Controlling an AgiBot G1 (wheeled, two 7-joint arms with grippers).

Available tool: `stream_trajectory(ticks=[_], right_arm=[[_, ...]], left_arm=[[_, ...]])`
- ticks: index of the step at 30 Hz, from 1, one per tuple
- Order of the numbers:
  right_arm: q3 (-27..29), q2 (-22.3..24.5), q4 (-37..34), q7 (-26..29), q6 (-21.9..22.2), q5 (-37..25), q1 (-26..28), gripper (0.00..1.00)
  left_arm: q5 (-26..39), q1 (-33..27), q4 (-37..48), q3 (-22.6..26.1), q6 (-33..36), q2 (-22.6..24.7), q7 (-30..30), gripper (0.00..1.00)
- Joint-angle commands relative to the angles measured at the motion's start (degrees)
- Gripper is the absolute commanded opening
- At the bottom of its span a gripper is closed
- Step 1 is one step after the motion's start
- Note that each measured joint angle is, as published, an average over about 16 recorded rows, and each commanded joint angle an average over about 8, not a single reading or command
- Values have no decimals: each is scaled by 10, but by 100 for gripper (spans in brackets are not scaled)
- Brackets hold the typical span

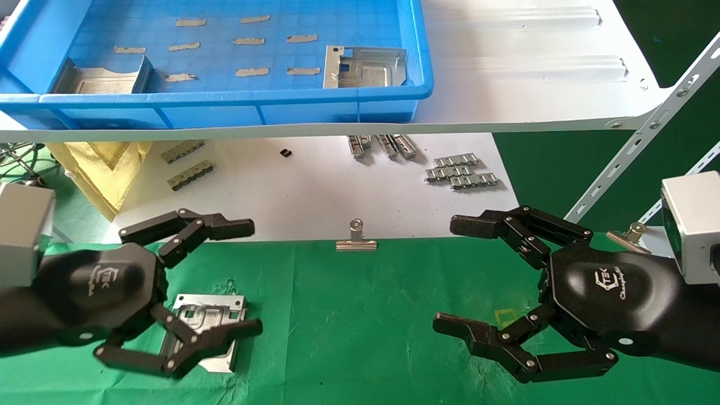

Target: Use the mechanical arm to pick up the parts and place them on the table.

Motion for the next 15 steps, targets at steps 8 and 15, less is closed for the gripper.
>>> stream_trajectory(ticks=[8, 15], right_arm=[[0, 0, 0, 0, 0, 0, 0, 100], [0, 0, 0, 0, 0, 0, 0, 100]], left_arm=[[-16, 37, -93, -34, -8, -16, -59, 100], [-20, 47, -117, -43, -10, -20, -69, 100]])
